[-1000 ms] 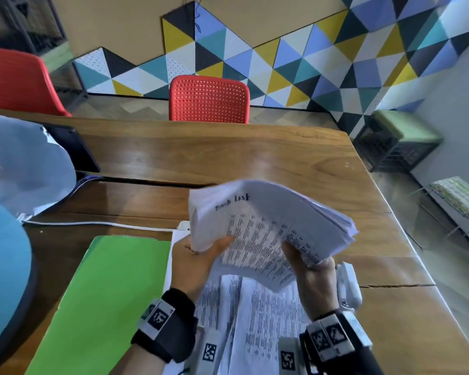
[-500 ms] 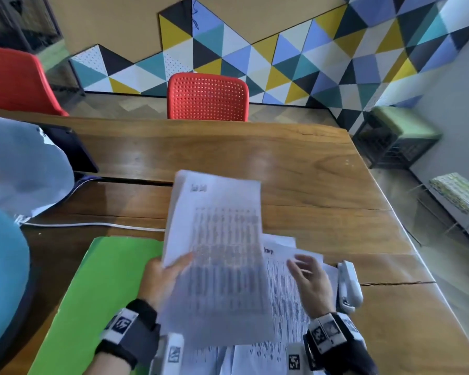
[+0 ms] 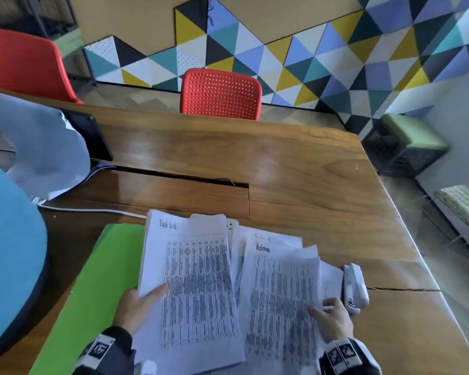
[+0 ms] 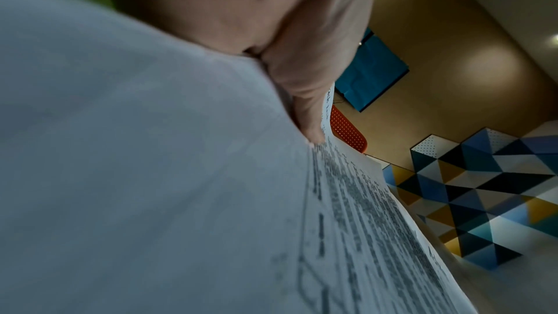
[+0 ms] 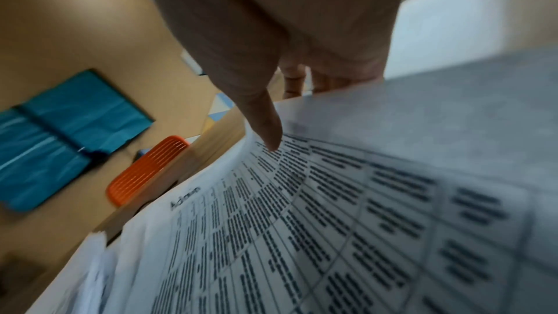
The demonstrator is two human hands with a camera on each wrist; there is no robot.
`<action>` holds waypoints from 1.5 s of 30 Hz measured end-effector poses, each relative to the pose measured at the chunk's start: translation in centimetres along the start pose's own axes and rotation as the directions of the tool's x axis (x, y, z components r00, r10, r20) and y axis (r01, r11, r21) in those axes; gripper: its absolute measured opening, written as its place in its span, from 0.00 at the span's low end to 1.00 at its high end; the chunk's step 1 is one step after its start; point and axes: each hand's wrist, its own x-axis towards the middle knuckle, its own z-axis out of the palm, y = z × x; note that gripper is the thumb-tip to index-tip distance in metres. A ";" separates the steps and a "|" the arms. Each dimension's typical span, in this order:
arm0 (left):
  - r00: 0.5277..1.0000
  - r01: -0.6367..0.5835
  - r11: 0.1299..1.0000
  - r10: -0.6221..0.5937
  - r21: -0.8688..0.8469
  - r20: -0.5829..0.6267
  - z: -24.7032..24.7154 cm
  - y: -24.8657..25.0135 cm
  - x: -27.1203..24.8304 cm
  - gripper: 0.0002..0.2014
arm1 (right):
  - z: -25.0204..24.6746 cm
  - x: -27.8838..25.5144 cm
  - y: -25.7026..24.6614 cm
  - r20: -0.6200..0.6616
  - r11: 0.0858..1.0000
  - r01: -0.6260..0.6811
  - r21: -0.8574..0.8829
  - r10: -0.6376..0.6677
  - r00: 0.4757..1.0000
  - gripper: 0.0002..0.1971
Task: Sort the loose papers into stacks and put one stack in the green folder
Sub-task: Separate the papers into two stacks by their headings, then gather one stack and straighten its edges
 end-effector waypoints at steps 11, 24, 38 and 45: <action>0.975 -0.150 0.974 0.174 -0.167 0.138 -1.5 1.0 0.0 0.19 | -7.4 -7.6 -6.6 -0.531 0.781 0.615 0.107 -0.478 0.699 0.04; 0.962 -0.084 0.996 0.083 -0.010 0.259 2.4 0.8 -0.7 0.22 | -0.4 -5.4 -7.4 -0.129 0.809 0.535 0.244 -0.520 0.845 0.11; 0.988 0.004 1.000 -0.008 0.027 0.154 3.1 0.5 -1.1 0.22 | 5.2 -5.0 -2.9 -0.155 0.992 0.070 0.100 -0.054 0.986 0.05; 0.986 0.044 0.999 -0.045 0.009 0.163 3.0 0.8 -1.5 0.43 | 4.2 -5.4 -1.4 -0.024 0.995 0.087 -0.039 -0.088 0.996 0.09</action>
